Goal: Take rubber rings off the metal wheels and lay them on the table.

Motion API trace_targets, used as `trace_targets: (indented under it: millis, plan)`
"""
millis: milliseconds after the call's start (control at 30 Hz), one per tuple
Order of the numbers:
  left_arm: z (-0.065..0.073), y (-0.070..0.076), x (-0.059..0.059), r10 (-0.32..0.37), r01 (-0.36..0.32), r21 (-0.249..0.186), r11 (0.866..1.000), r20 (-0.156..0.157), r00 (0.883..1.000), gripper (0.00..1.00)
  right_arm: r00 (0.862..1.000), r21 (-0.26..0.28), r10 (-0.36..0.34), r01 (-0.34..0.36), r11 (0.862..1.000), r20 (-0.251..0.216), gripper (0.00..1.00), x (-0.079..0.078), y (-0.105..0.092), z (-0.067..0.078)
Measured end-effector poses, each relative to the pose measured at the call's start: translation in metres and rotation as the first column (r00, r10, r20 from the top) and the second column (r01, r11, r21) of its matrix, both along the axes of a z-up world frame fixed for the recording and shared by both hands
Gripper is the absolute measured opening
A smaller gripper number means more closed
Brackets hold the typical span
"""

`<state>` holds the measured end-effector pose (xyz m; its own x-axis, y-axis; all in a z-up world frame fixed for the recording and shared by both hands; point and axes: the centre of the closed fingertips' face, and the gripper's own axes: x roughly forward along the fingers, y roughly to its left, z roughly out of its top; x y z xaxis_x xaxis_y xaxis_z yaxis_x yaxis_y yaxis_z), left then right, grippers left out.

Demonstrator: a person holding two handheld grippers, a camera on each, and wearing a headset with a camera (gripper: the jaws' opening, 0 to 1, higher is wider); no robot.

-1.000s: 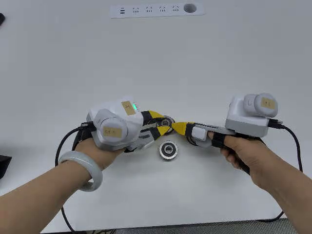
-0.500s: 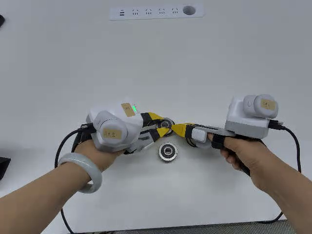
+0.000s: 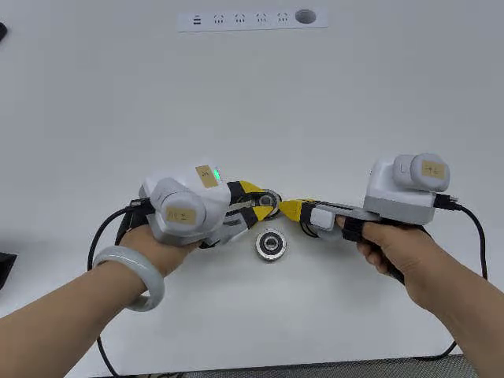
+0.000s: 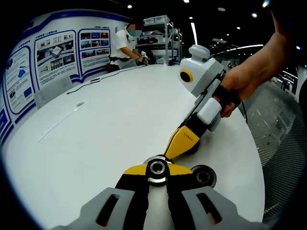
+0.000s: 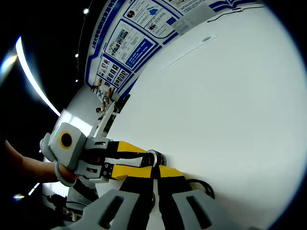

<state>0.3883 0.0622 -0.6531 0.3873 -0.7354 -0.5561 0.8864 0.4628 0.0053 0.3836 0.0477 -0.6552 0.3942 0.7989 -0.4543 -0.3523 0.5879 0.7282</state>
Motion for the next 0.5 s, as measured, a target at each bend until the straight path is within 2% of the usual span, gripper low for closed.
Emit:
trace_targets:
  millis: [67,500]
  plan:
    - [-0.0002,0.0002,0.0001,0.0,0.0,0.001,1.0,0.001,1.0,0.14,1.0,-0.015,-0.001,0.001,1.0,0.008,0.03,0.0005,-0.0015,-0.0006]
    - [-0.0002,0.0005,0.0002,0.003,-0.003,-0.001,1.0,-0.001,1.0,0.13,1.0,-0.021,-0.005,0.005,1.0,0.026,0.01,0.0012,-0.0004,0.0017]
